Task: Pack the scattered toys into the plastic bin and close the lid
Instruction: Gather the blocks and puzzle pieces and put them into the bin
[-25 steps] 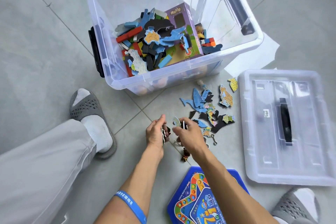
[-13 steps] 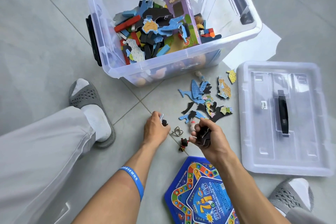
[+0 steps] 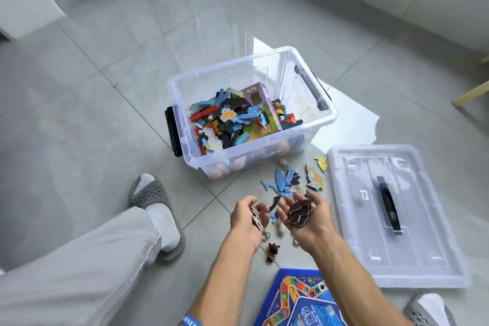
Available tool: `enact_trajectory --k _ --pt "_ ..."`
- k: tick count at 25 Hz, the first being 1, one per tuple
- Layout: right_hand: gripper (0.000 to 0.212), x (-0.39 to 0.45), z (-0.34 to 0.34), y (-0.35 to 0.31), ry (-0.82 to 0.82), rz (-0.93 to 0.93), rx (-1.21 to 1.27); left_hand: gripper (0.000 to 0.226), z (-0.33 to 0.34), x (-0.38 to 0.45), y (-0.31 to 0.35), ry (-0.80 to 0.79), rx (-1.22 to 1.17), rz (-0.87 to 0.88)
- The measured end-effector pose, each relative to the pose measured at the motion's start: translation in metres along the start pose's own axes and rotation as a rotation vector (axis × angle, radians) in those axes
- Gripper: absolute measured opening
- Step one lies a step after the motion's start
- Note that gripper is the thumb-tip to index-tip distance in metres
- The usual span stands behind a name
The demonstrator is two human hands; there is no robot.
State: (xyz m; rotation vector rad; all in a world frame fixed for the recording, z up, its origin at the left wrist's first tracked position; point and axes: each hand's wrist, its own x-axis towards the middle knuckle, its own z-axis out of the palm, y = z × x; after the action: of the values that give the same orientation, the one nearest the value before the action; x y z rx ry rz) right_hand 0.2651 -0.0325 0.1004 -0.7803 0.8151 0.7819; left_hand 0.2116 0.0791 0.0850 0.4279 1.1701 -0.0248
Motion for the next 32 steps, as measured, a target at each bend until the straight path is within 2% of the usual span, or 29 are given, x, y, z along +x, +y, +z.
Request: enact_trajectory --k 1,2,4,5,6,8,10,14,17,20,23,25,27,29,32 --pt "0.032 -0.008 0.027 -0.015 -0.068 -0.049 0.009 0.006 0.017 -0.016 0.028 -0.103 -0.058 0.067" --pt "0.041 -0.016 0.054 -0.031 -0.146 -0.101 0.018 0.017 0.033 -0.032 0.054 -0.228 -0.104 0.141" --pt "0.071 -0.031 0.098 -0.06 -0.258 -0.153 -0.042 0.064 0.058 -0.061 0.099 -0.415 -0.124 0.216" --pt "0.085 -0.038 0.109 -0.068 -0.25 -0.149 -0.104 0.084 0.062 -0.072 0.113 -0.414 -0.1 0.222" --pt "0.09 -0.043 0.111 -0.069 -0.22 -0.144 -0.165 0.092 0.062 -0.078 0.121 -0.364 -0.07 0.221" --pt "0.083 -0.045 0.088 -0.055 -0.135 -0.145 -0.265 0.086 0.042 -0.075 0.111 -0.204 0.017 0.253" --pt "0.068 -0.035 0.045 -0.032 -0.028 -0.155 -0.325 0.072 0.01 -0.06 0.075 -0.092 0.148 0.276" --pt "0.045 -0.006 -0.05 -0.004 0.241 -0.109 -0.632 0.041 -0.046 -0.012 -0.009 0.178 0.543 0.156" --pt "0.024 0.01 -0.093 -0.006 0.322 -0.087 -0.894 0.026 -0.054 0.017 -0.042 0.241 0.801 0.178" --pt "0.013 0.038 -0.107 -0.021 0.352 -0.129 -1.031 0.029 -0.028 0.052 -0.048 0.198 1.015 0.218" --pt "0.028 0.077 -0.099 -0.036 0.379 -0.338 -1.339 0.038 0.014 0.096 -0.041 0.163 1.382 0.396" --pt "0.045 0.102 -0.09 -0.042 0.481 -0.492 -1.556 0.047 0.041 0.123 -0.032 0.141 1.59 0.546" --pt "0.063 0.125 -0.086 -0.044 0.598 -0.512 -1.648 0.066 0.061 0.149 -0.026 0.173 1.687 0.527" --pt "0.072 0.139 -0.087 -0.035 0.623 -0.464 -1.726 0.083 0.071 0.165 -0.028 0.255 1.807 0.468" --pt "0.07 0.151 -0.093 -0.02 0.649 -0.508 -1.787 0.08 0.068 0.176 -0.042 0.336 1.987 0.625"
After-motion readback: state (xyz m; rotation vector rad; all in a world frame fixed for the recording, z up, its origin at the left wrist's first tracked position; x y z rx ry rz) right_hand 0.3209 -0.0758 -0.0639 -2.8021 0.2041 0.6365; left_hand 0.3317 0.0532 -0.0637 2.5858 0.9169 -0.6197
